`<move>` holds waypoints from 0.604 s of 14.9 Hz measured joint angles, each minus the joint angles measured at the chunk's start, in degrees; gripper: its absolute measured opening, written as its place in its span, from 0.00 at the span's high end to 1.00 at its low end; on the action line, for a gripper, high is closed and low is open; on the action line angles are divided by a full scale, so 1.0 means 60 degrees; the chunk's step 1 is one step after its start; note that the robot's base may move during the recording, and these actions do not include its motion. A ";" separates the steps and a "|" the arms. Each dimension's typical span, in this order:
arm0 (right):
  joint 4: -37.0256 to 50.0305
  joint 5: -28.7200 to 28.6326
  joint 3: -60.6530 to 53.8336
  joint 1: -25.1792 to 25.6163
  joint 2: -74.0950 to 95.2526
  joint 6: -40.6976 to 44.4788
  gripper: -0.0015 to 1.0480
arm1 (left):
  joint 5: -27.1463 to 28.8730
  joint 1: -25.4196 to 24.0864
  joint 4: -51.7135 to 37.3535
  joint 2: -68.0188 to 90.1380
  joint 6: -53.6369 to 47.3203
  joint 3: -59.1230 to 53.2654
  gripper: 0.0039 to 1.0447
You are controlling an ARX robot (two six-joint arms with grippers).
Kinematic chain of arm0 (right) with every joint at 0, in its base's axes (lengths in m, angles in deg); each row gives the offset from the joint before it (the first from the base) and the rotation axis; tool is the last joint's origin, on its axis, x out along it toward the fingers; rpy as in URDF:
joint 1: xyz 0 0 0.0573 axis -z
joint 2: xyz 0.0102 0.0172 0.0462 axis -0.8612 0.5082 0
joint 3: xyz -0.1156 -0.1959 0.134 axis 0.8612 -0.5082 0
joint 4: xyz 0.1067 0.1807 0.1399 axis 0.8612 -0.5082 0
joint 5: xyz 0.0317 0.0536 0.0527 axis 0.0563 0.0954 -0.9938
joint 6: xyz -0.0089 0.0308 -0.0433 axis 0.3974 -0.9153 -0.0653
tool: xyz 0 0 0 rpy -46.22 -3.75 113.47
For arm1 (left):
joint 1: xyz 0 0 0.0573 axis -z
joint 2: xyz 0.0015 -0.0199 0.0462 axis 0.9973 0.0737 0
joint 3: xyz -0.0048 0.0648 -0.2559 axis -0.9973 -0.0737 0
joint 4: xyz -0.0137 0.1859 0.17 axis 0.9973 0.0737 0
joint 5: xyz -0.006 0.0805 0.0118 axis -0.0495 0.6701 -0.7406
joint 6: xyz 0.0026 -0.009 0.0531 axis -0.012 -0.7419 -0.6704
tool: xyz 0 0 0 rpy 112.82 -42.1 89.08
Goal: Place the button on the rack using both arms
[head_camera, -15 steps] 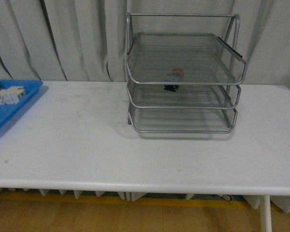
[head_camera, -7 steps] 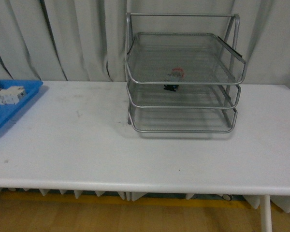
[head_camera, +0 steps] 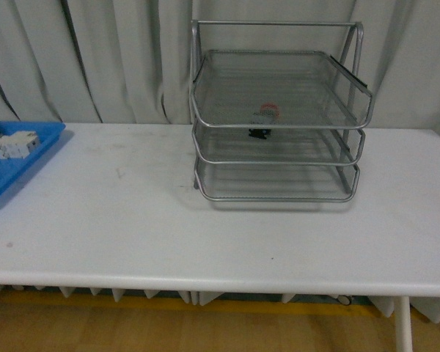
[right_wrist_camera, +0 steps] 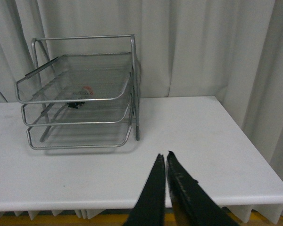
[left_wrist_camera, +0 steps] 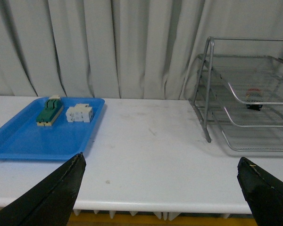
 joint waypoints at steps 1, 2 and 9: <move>0.0000 0.0000 0.0000 0.0000 0.0000 0.0000 0.85 | 0.0000 0.0000 -0.0004 0.0000 0.0000 0.0000 0.06; 0.0000 0.0000 0.0000 0.0000 0.0000 0.0000 0.73 | 0.0000 0.0000 -0.0004 0.0000 0.0000 0.0000 0.06; 0.0000 0.0000 0.0000 0.0000 0.0000 0.0004 0.07 | 0.0000 0.0000 -0.0004 0.0000 0.0000 0.0000 0.06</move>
